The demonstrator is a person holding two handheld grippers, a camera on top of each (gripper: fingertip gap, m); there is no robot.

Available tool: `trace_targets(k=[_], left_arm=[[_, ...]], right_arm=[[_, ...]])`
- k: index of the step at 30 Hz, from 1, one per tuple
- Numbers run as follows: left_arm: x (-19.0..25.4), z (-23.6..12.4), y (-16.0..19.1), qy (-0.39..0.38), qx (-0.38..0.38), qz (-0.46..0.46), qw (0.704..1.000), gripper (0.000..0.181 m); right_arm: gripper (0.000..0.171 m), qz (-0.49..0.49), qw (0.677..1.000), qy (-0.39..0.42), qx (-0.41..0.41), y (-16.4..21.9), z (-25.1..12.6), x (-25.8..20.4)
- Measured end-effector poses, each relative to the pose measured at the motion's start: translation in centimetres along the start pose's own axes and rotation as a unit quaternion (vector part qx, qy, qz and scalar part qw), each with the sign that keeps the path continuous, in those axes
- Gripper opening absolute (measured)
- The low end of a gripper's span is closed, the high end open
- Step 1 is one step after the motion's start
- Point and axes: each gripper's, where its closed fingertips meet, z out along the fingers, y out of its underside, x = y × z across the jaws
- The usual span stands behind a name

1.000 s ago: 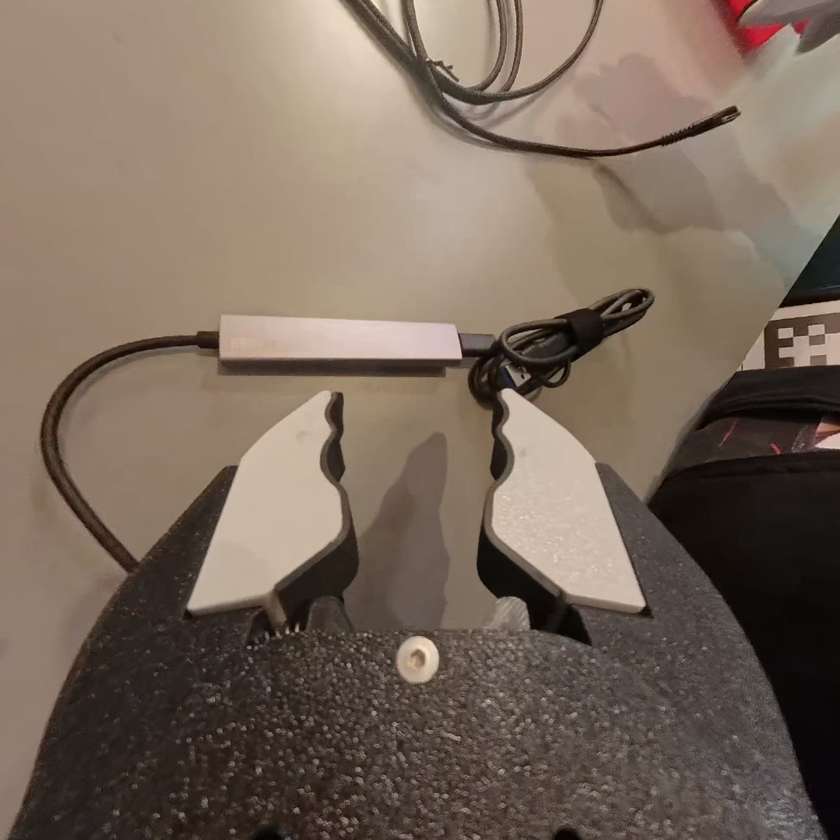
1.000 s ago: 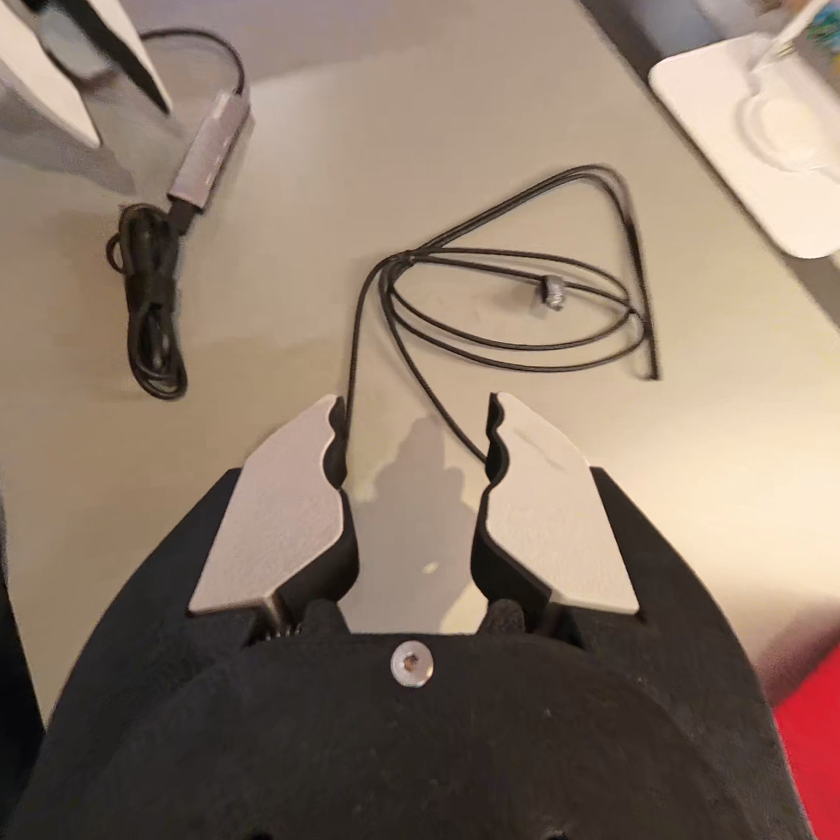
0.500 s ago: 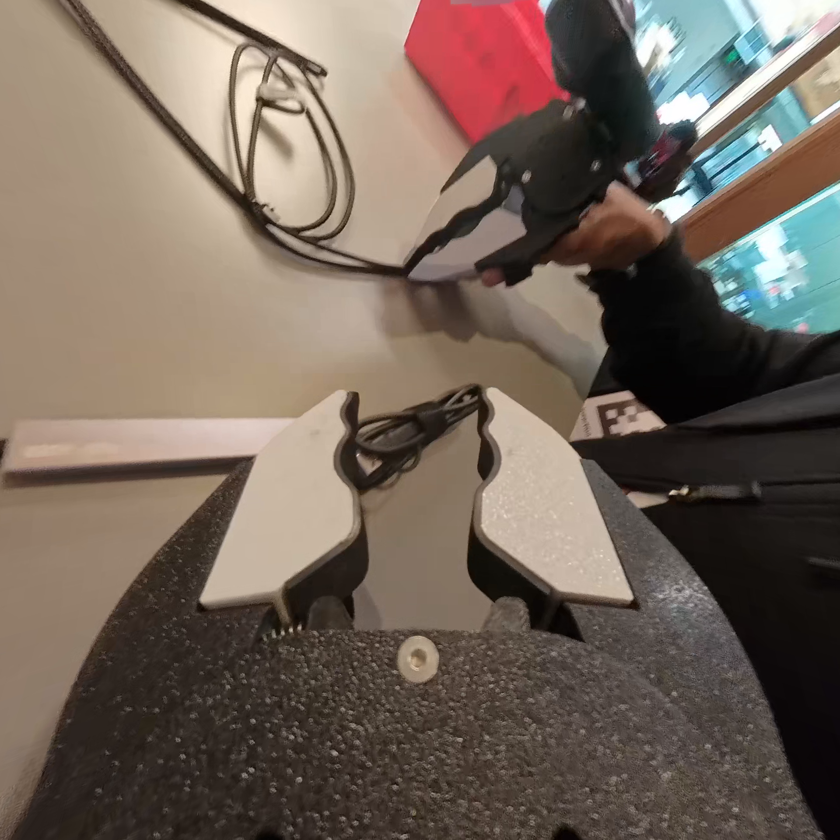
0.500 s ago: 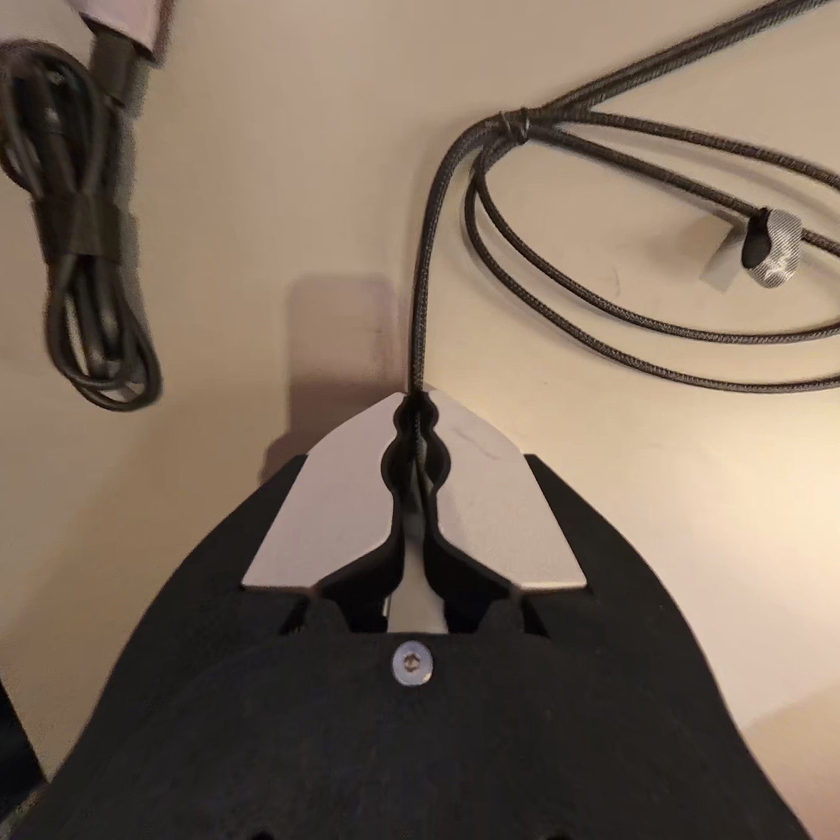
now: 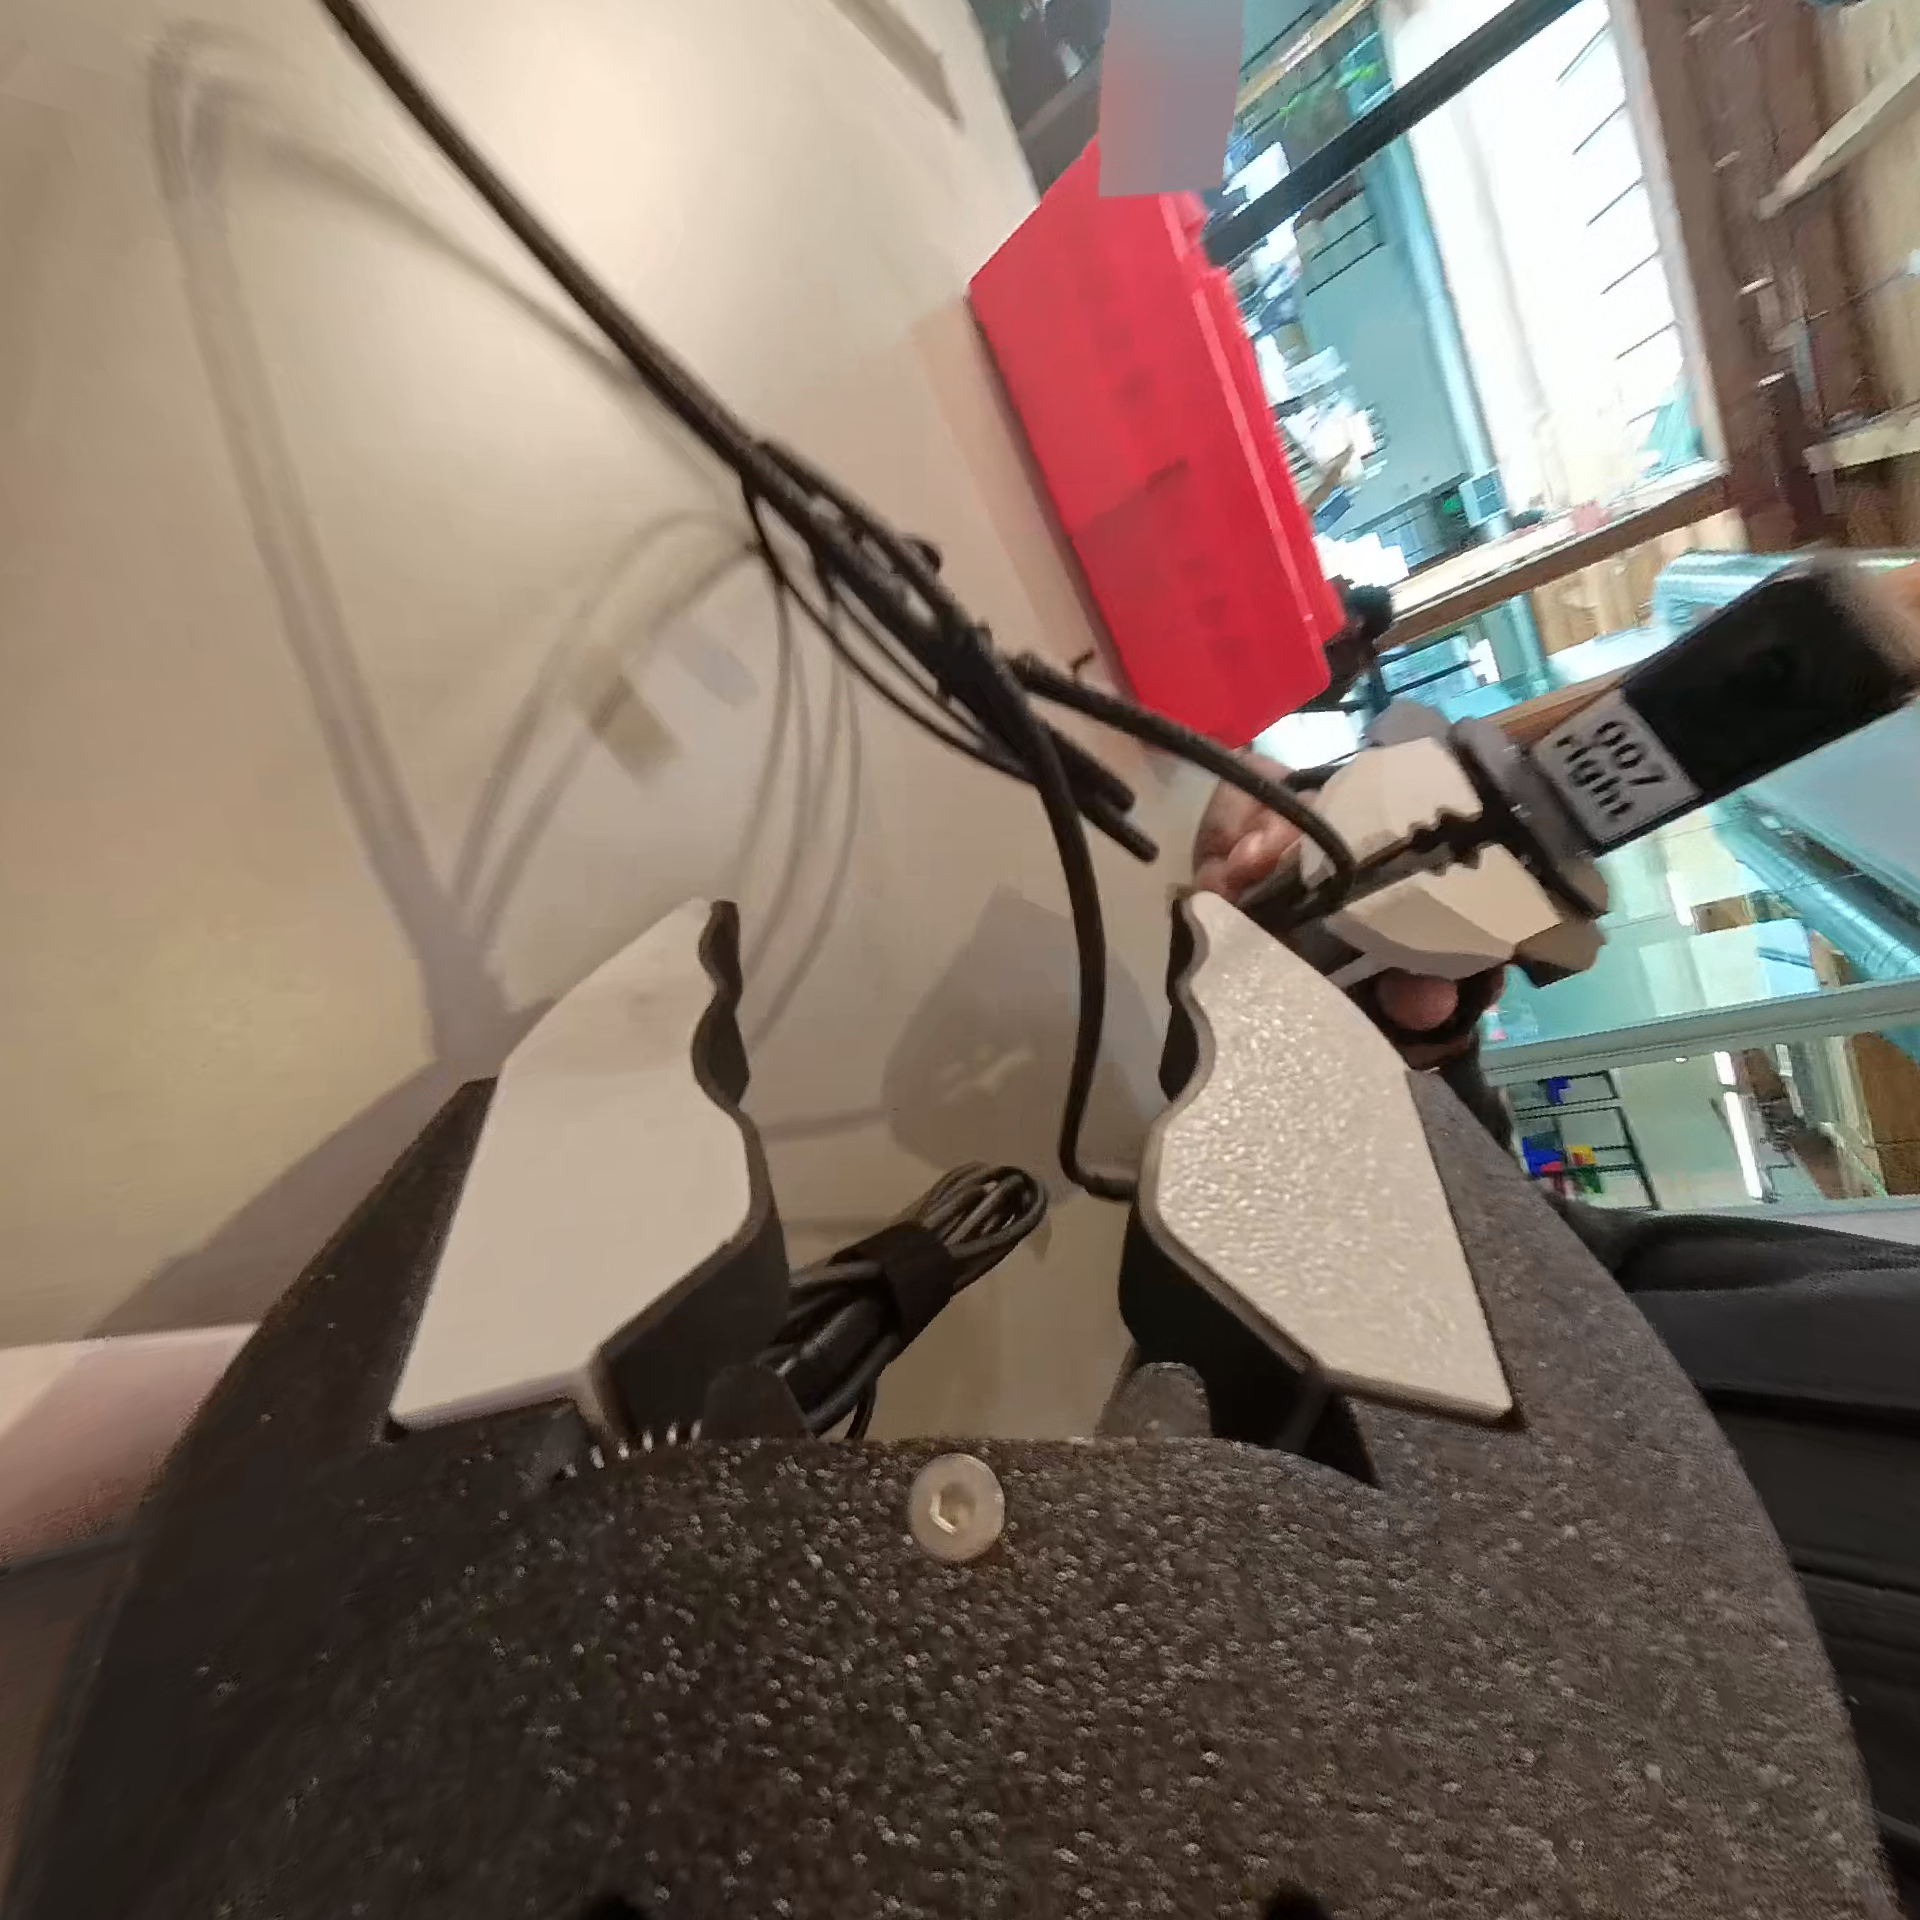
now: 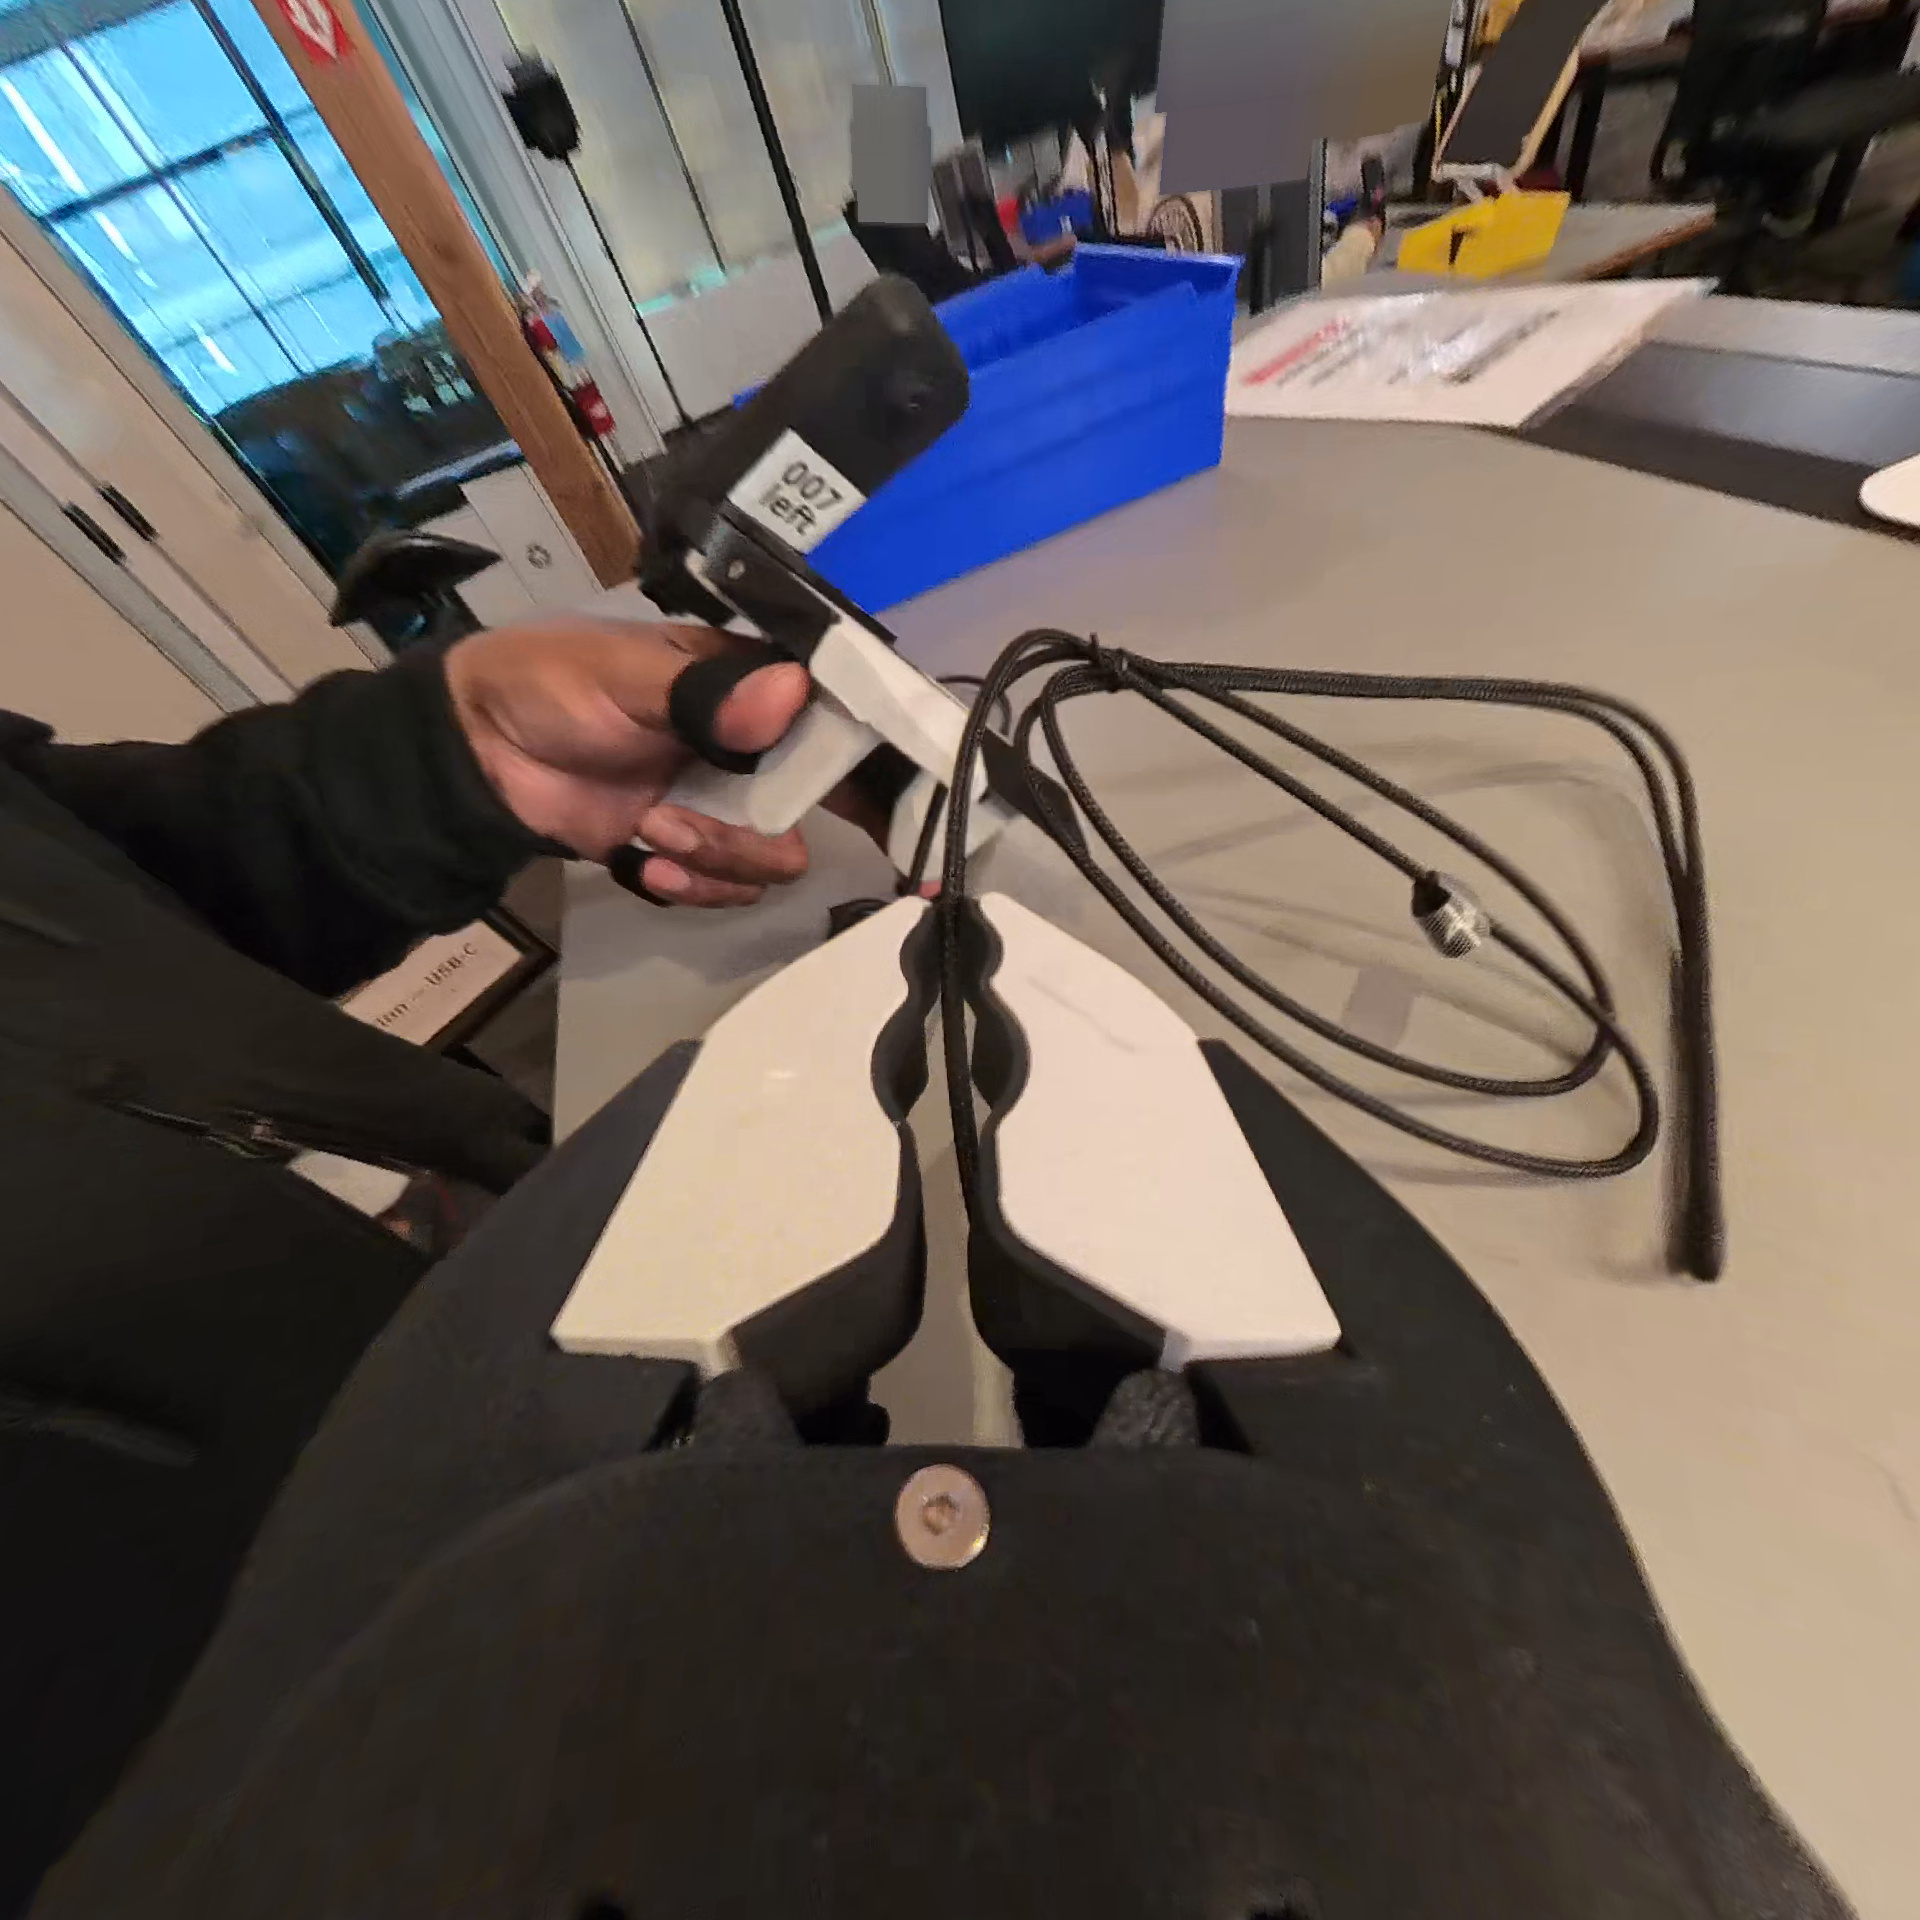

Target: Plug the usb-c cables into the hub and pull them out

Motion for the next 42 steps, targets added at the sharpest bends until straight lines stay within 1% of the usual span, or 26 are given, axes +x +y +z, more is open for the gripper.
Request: trace_targets(k=[2,4,6,8,10,12,13,15,17,19,21,24,26,27,29,31,32,33,37,38,39,40,41,42], left_arm=[[1.9,0.0,-0.8,0.062,0.031,-0.001,0.998,0.080],[3.6,0.0,-1.4,0.118,0.045,-0.012,0.992,0.079],[4.4,0.3,-1.6,0.133,0.054,-0.013,0.990,0.075],[4.4,0.6,-1.7,0.118,0.061,-0.004,0.991,0.059],[3.9,0.5,-2.1,0.094,0.085,0.010,0.992,0.034],[4.5,0.0,-2.3,0.102,0.096,0.041,0.989,0.012],[4.8,-0.3,-2.2,0.098,0.091,0.068,0.989,0.005],[5.1,-0.9,-2.1,0.067,0.081,0.132,0.986,0.004],[5.7,-1.6,-2.0,0.051,0.065,0.198,0.977,0.004],[6.6,-2.4,-1.9,0.052,0.049,0.245,0.967,0.004],[7.6,-3.2,-1.8,0.067,0.036,0.274,0.959,0.004],[9.2,-4.2,-1.0,0.095,0.002,0.316,0.944,0.004],[10.2,-4.6,-0.3,0.107,-0.025,0.341,0.934,0.004],[10.5,-4.8,0.0,0.108,-0.035,0.350,0.930,0.004],[11.0,-5.0,0.2,0.109,-0.046,0.355,0.927,0.004],[11.6,-5.2,0.5,0.120,-0.054,0.355,0.926,0.004],[11.9,-5.2,0.6,0.126,-0.056,0.356,0.924,0.004],[12.2,-5.3,0.8,0.134,-0.059,0.357,0.923,0.004],[13.8,-5.8,1.7,0.181,-0.063,0.353,0.916,0.004],[14.1,-5.9,1.9,0.193,-0.066,0.353,0.913,0.004],[14.4,-6.1,2.1,0.204,-0.068,0.351,0.911,0.004],[14.6,-6.2,2.3,0.212,-0.069,0.350,0.910,0.004],[14.5,-6.2,2.3,0.213,-0.067,0.349,0.910,0.004],[14.3,-6.3,2.0,0.206,-0.059,0.344,0.914,0.004]], right_arm=[[0.004,-0.001,1.000,0.000,0.017,0.1,-0.2,-0.4],[0.003,0.000,0.999,0.005,0.032,0.3,-0.1,-0.6],[0.003,-0.004,0.999,0.007,0.040,0.6,0.4,-1.1],[0.003,-0.027,0.999,0.011,0.023,1.6,1.4,-1.8],[0.004,-0.060,0.998,0.007,-0.006,2.7,2.6,-2.7],[0.004,-0.098,0.994,0.018,-0.040,3.7,3.4,-2.9],[0.004,-0.120,0.991,0.021,-0.055,3.9,3.5,-2.9],[0.014,-0.163,0.984,0.013,-0.066,3.7,3.1,-3.1],[0.022,-0.189,0.980,0.018,-0.061,2.6,2.0,-2.3],[0.025,-0.216,0.973,0.050,-0.059,1.5,0.6,-0.2],[0.030,-0.257,0.960,0.093,-0.063,0.6,-0.7,2.3],[0.035,-0.346,0.923,0.155,-0.070,-0.5,-1.7,5.6],[0.041,-0.428,0.879,0.191,-0.090,-0.9,-1.6,7.2],[0.046,-0.477,0.848,0.205,-0.102,-1.0,-1.4,7.7],[0.053,-0.580,0.772,0.227,-0.126,-1.0,-0.6,8.5],[0.060,-0.660,0.697,0.242,-0.145,-0.8,0.5,9.1],[0.062,-0.686,0.670,0.241,-0.148,-0.6,1.1,9.3],[0.063,-0.704,0.653,0.235,-0.148,-0.3,1.8,9.3],[0.067,-0.742,0.620,0.222,-0.128,0.5,4.6,9.1],[0.066,-0.748,0.613,0.226,-0.117,0.2,5.3,8.9],[0.062,-0.750,0.611,0.228,-0.109,0.1,5.8,8.7],[0.048,-0.748,0.610,0.242,-0.098,-0.5,6.2,8.7],[0.028,-0.741,0.612,0.260,-0.091,-1.1,6.4,9.0],[0.012,-0.727,0.624,0.273,-0.093,-1.5,6.4,9.4]])
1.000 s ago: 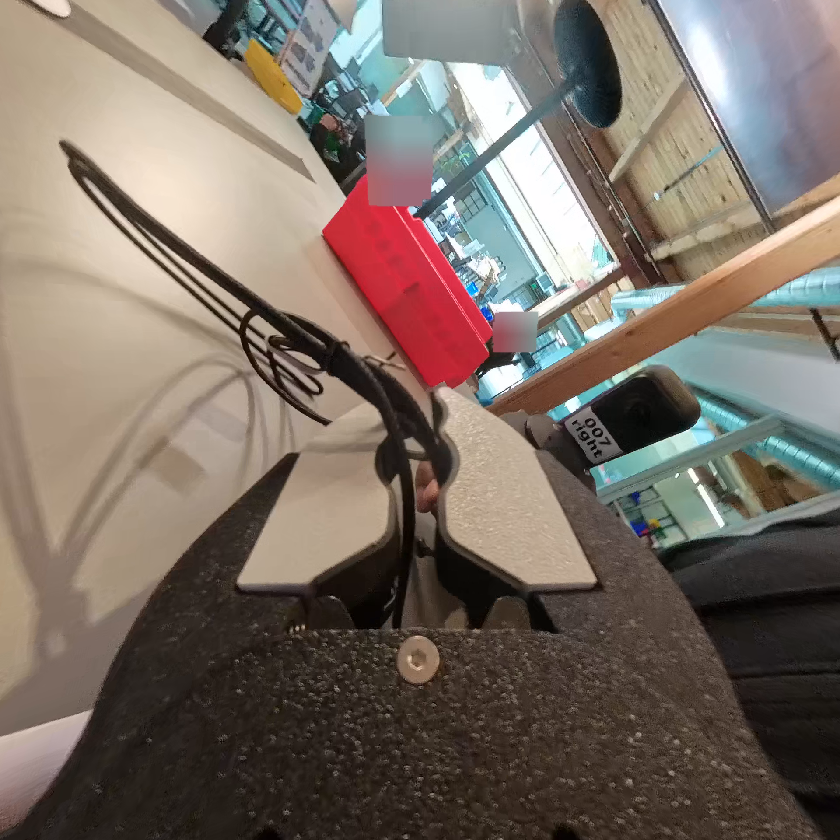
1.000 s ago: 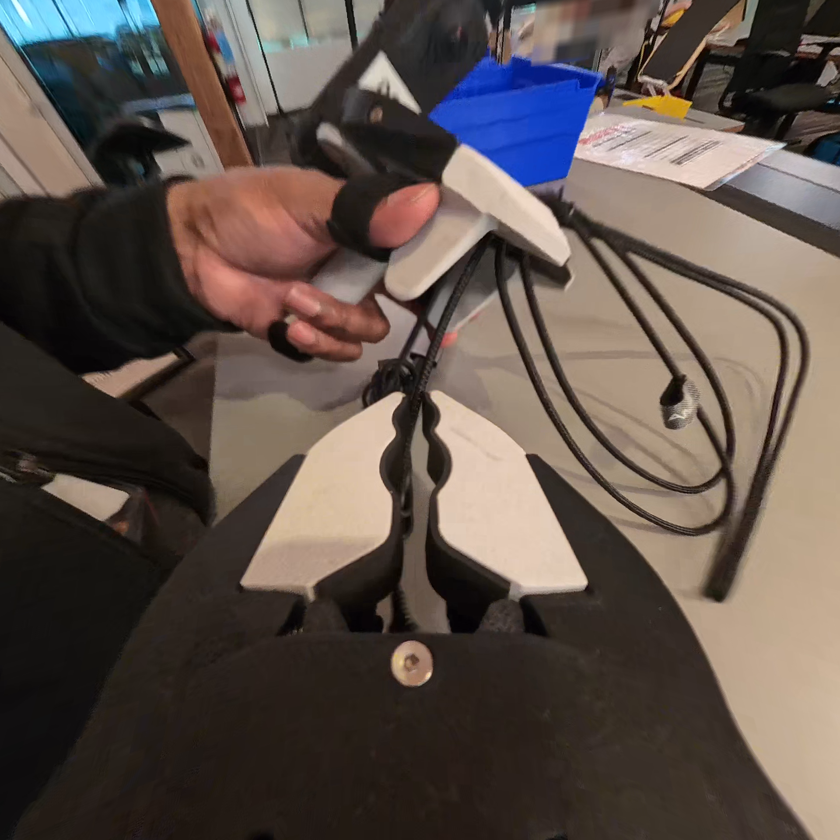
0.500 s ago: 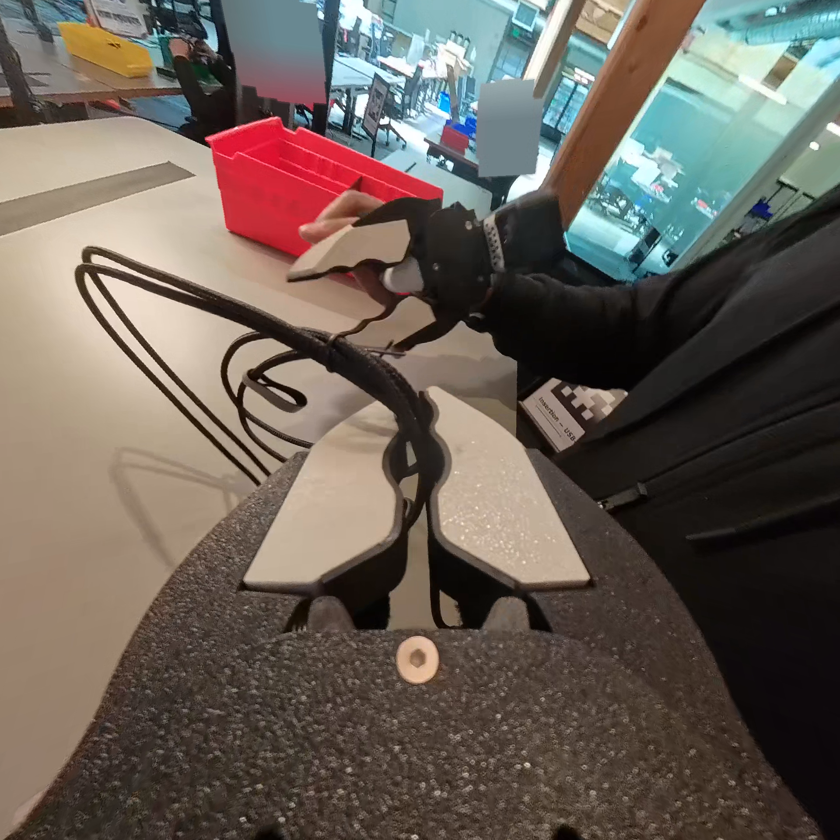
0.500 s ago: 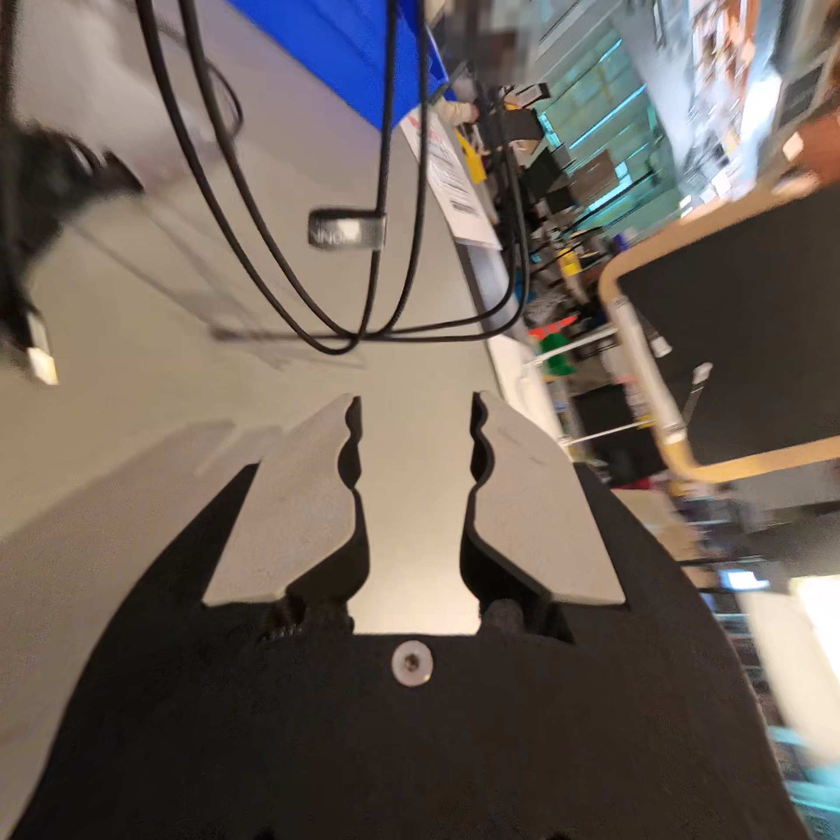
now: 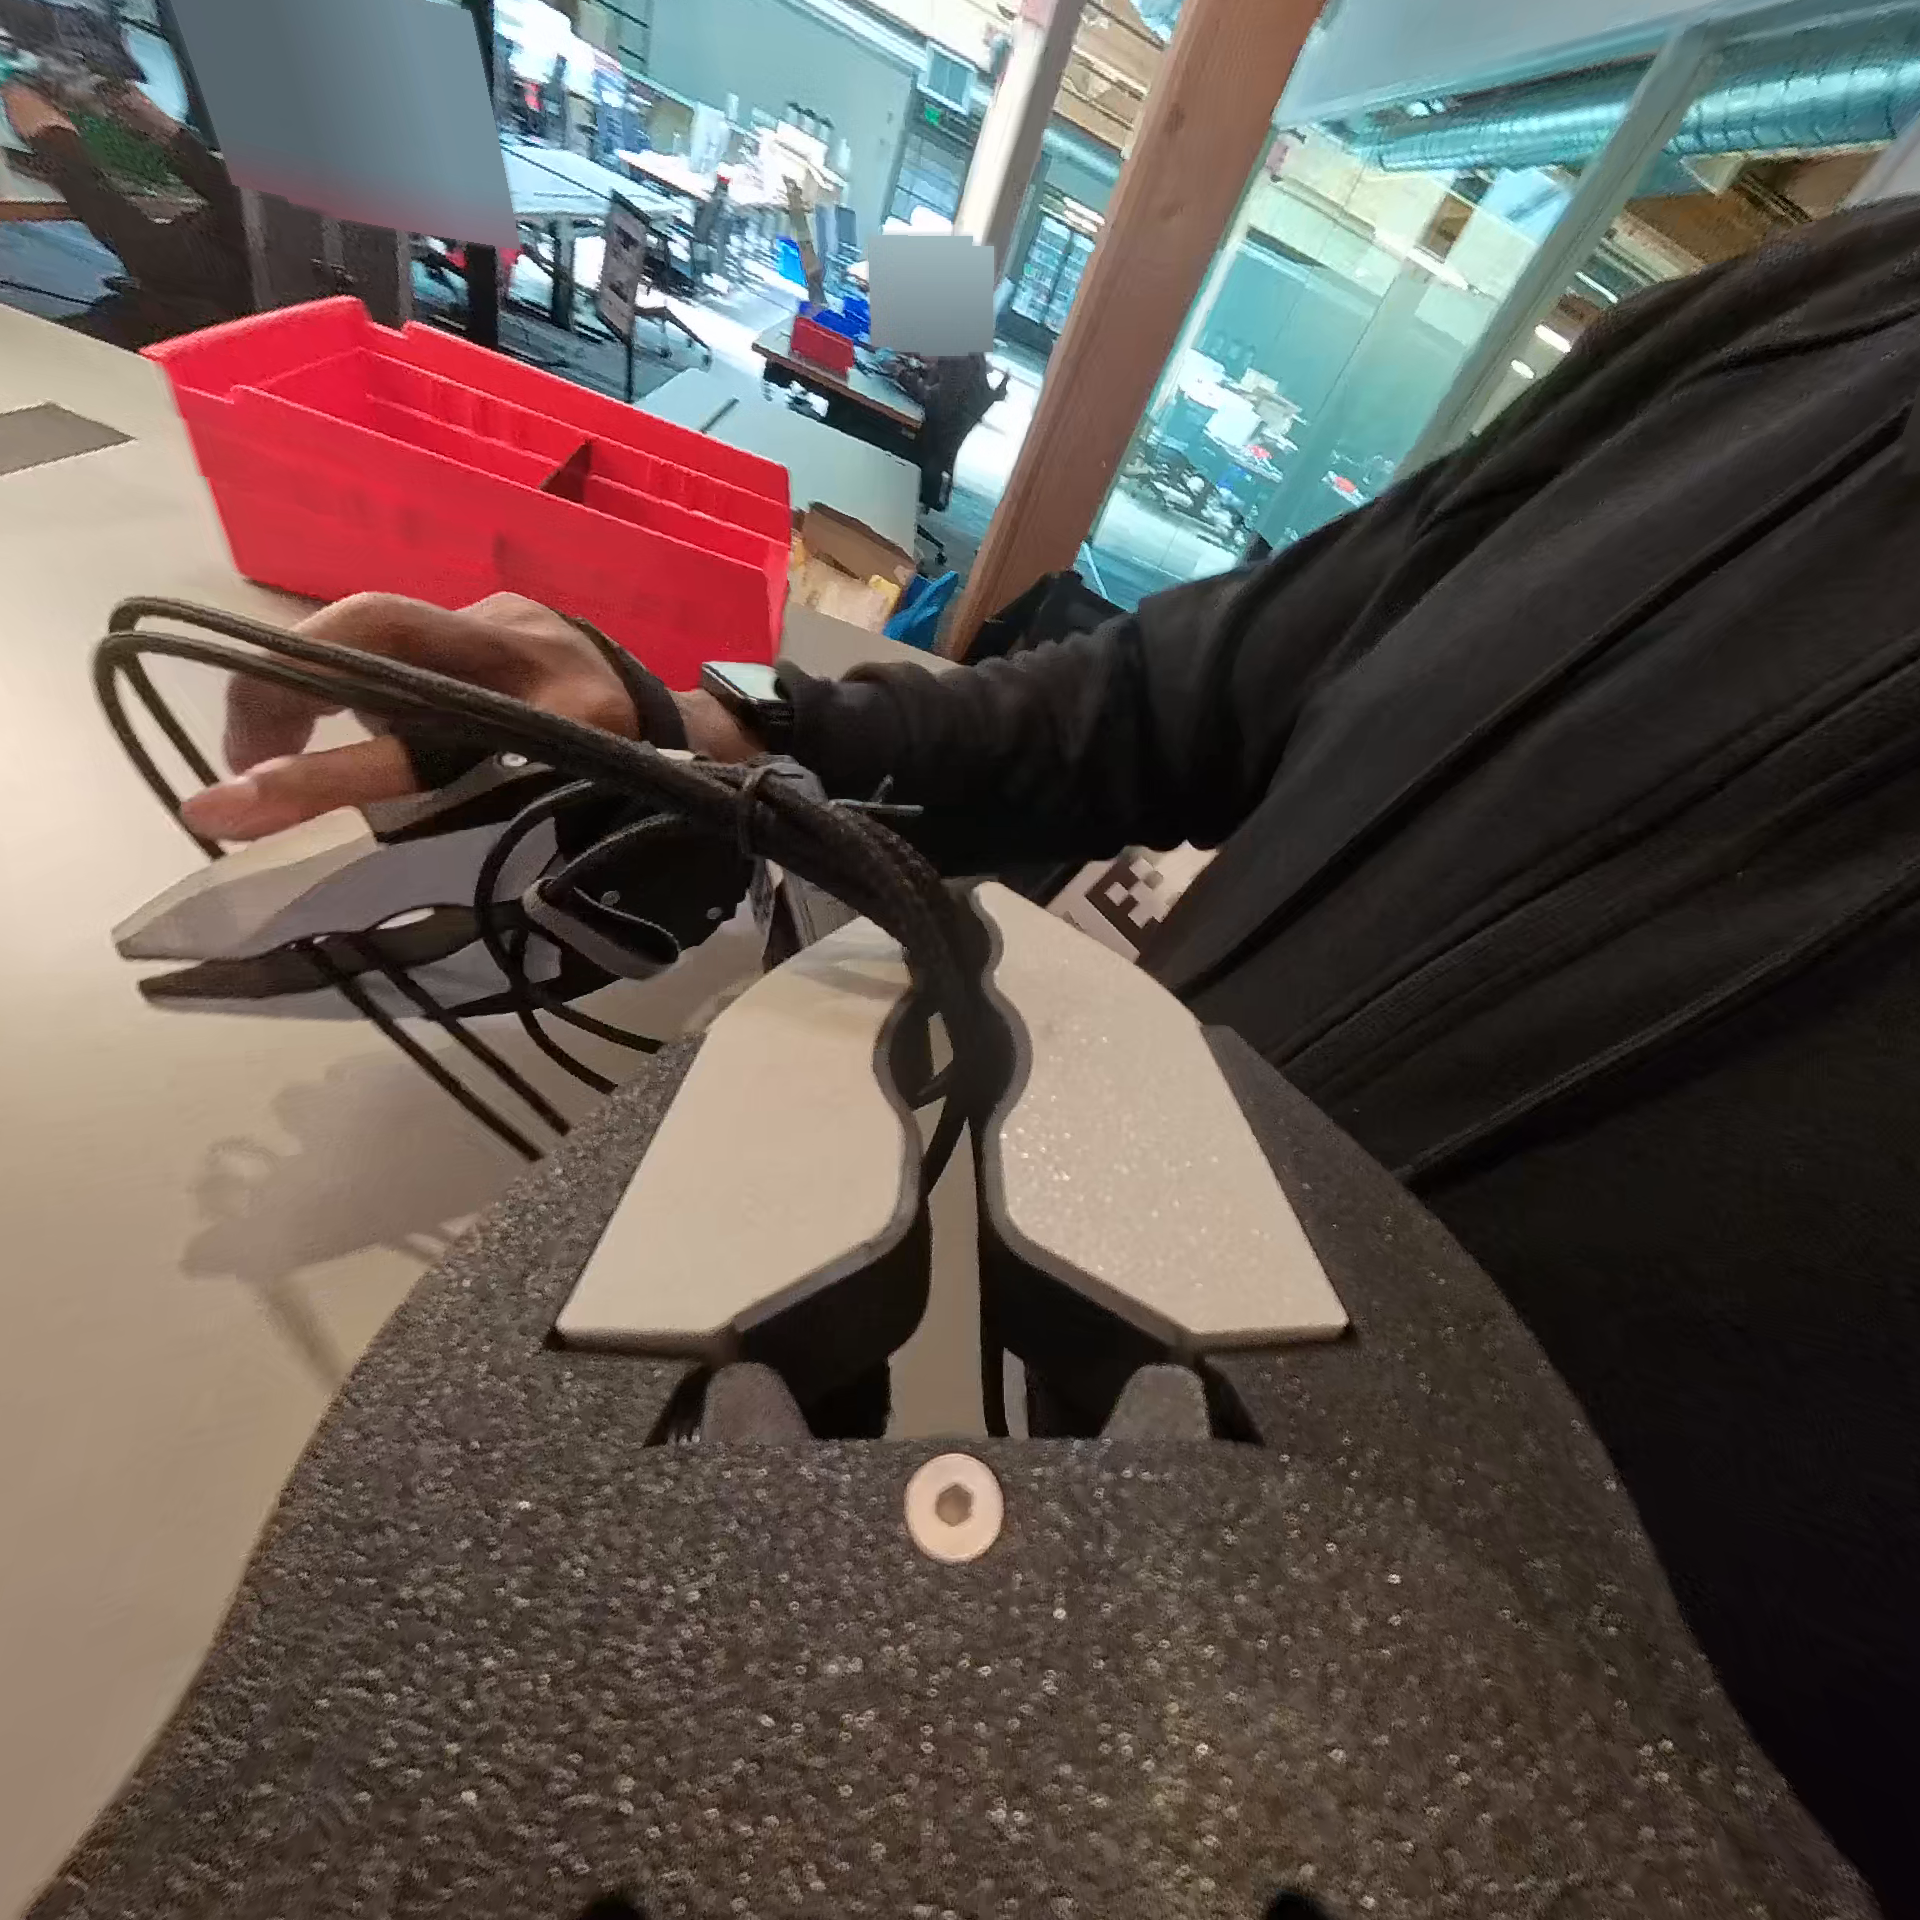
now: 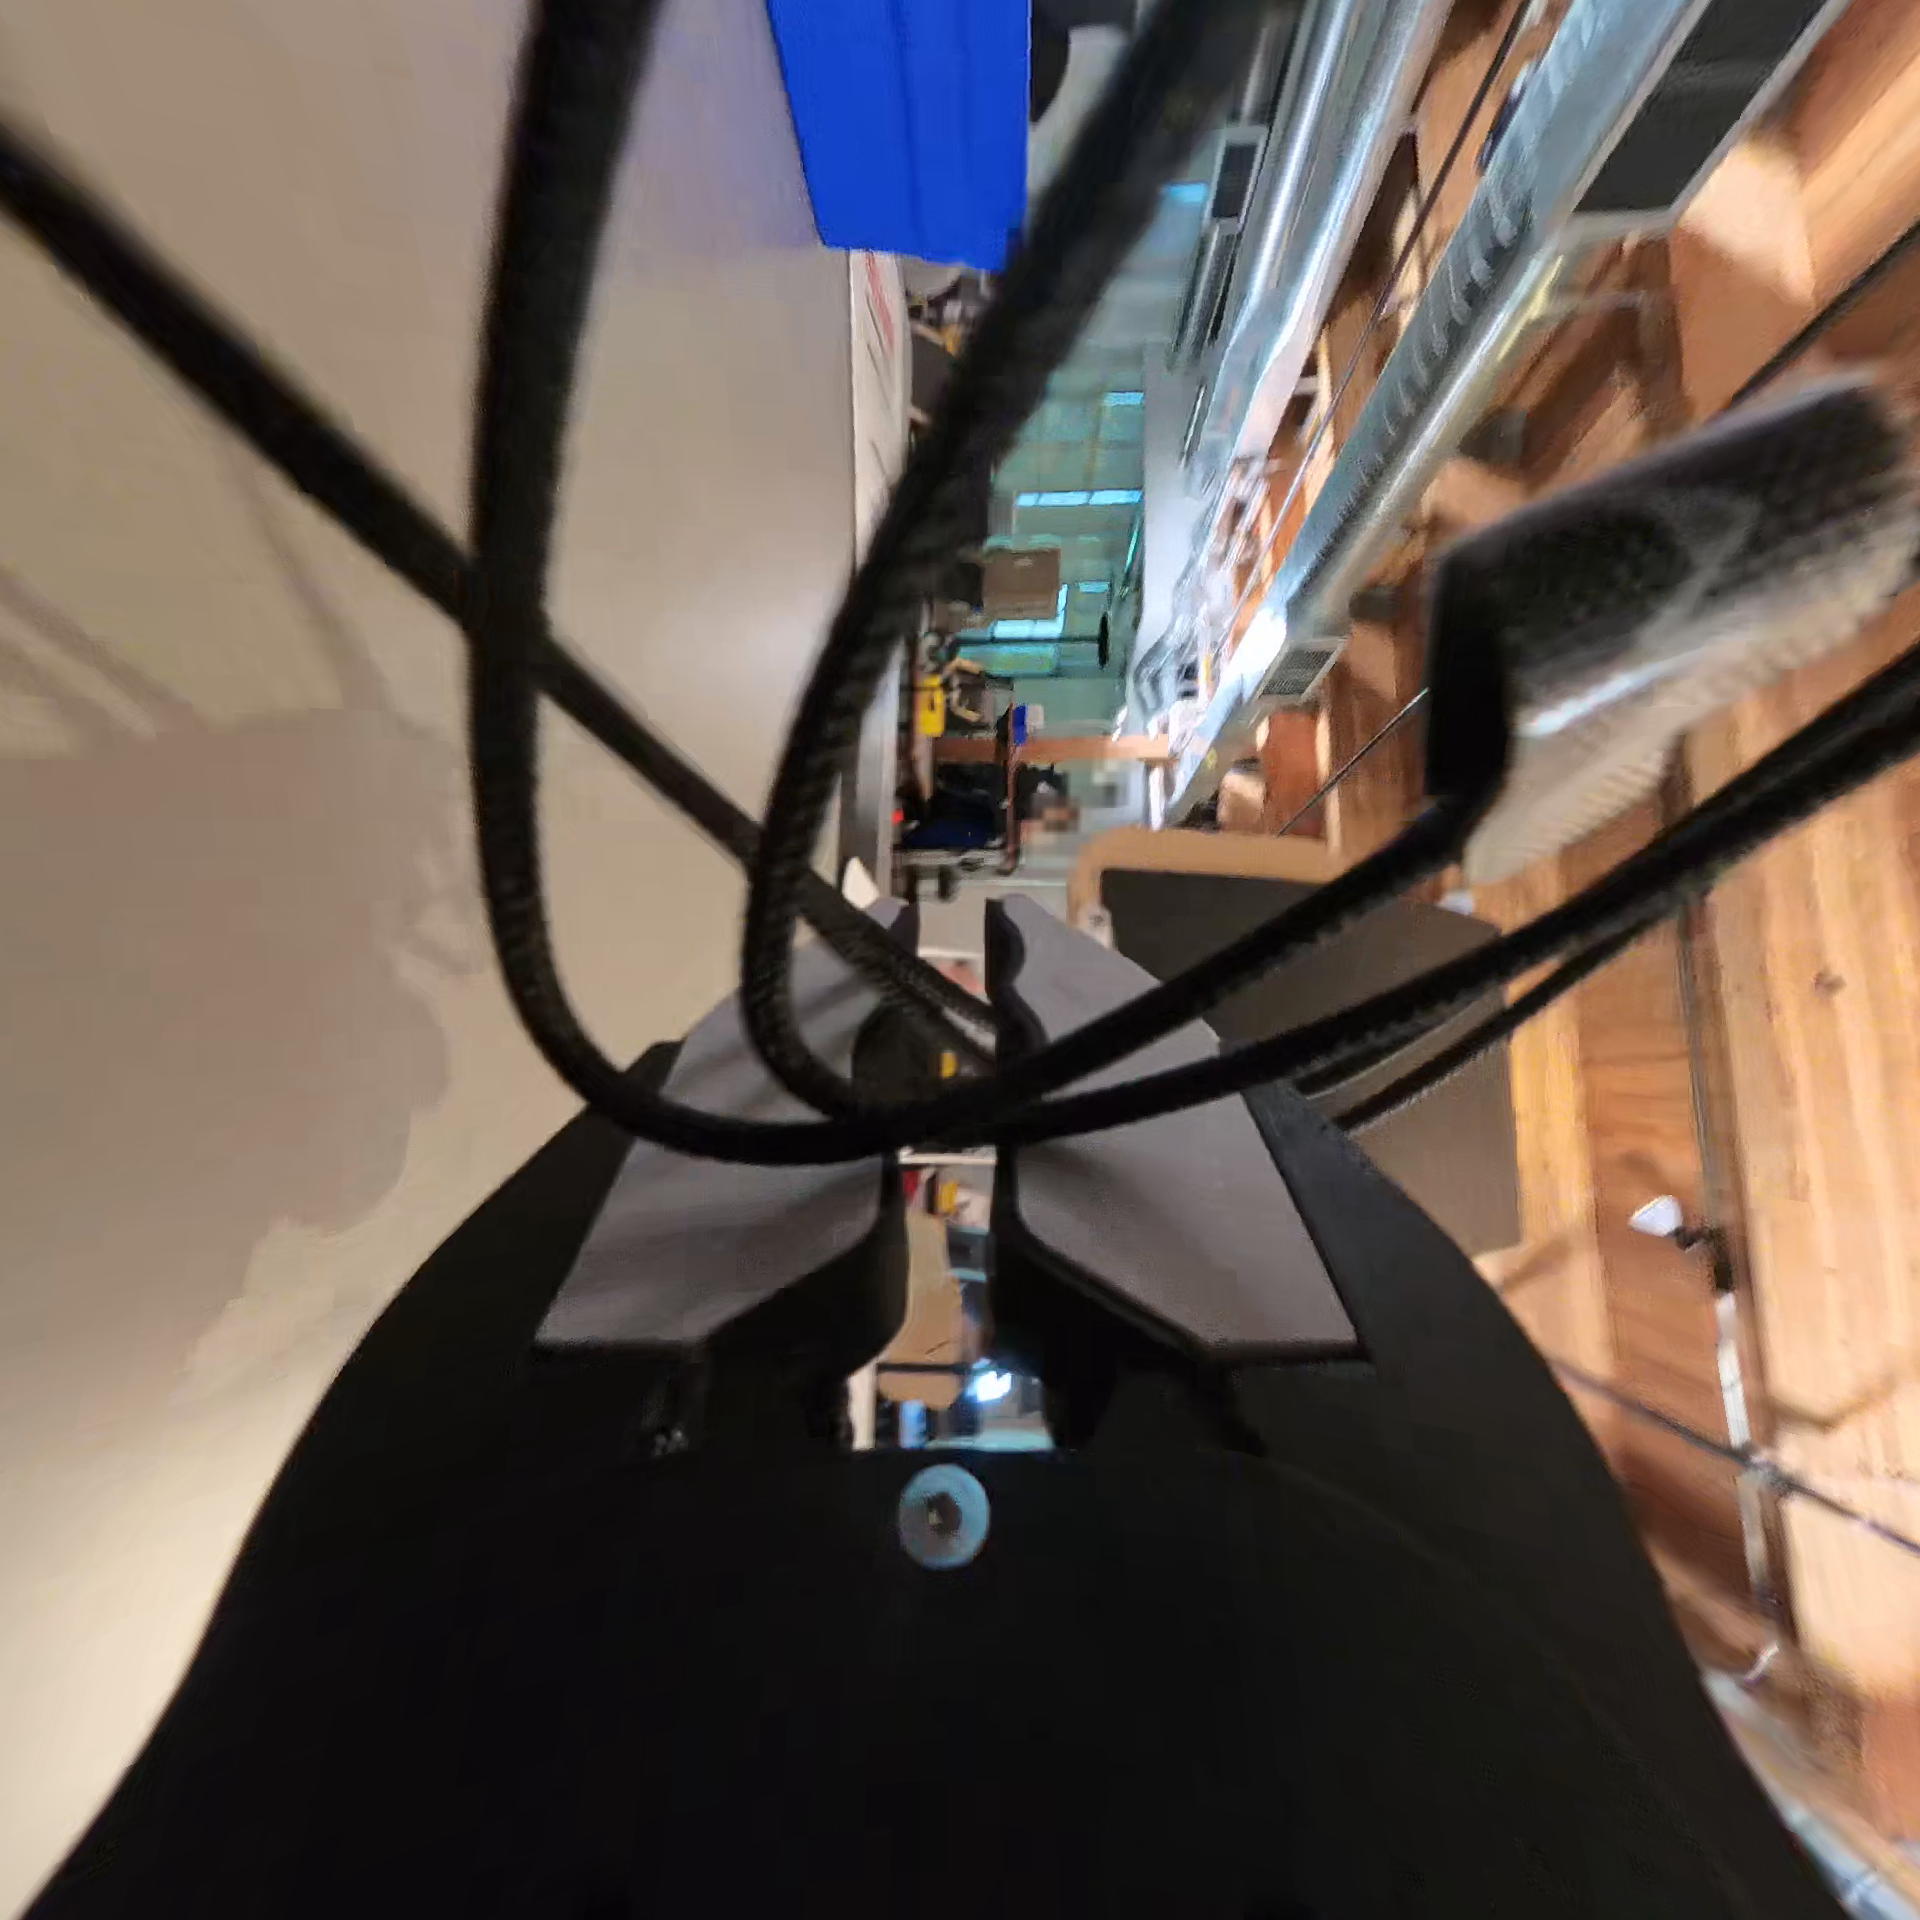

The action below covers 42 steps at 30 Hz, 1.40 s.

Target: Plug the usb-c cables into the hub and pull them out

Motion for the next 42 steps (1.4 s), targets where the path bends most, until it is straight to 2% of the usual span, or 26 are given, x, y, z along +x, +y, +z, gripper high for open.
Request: trace_targets(k=[3,7,11,15,19,21,25,33,42], left_arm=[[-2.3,-1.3,-0.1,-0.058,0.026,-0.042,0.997,0.004],[-5.3,-3.2,0.1,-0.122,0.076,-0.101,0.984,0.004],[-7.6,-4.4,0.2,-0.169,0.104,-0.133,0.971,0.004],[-8.1,-3.8,0.5,-0.160,0.106,-0.148,0.970,0.005],[-9.1,-2.3,2.6,-0.178,0.054,-0.168,0.968,0.018],[-9.7,-2.1,3.1,-0.197,0.053,-0.168,0.964,0.019],[-10.8,-2.2,3.3,-0.219,0.079,-0.179,0.956,0.020],[-11.5,-2.1,2.4,-0.225,0.141,-0.175,0.948,0.030],[-11.8,-2.8,1.3,-0.230,0.207,-0.154,0.938,0.021]], right_arm=[[0.007,0.100,0.994,-0.019,-0.045,0.9,0.5,0.5],[0.006,0.221,0.970,-0.043,-0.097,1.5,0.4,0.5],[0.005,0.264,0.950,-0.057,-0.154,2.5,0.0,-0.6],[0.004,0.278,0.938,-0.073,-0.194,2.9,-0.4,-1.7],[0.000,0.335,0.918,-0.085,-0.194,2.5,-0.9,-1.6],[0.000,0.348,0.913,-0.083,-0.197,2.6,-1.1,-1.4],[0.000,0.398,0.892,-0.099,-0.190,1.7,-1.4,-1.6],[0.000,0.433,0.882,-0.126,-0.141,-2.9,-1.8,-1.6],[0.000,0.445,0.880,-0.129,-0.101,-5.7,-2.2,-1.6]])
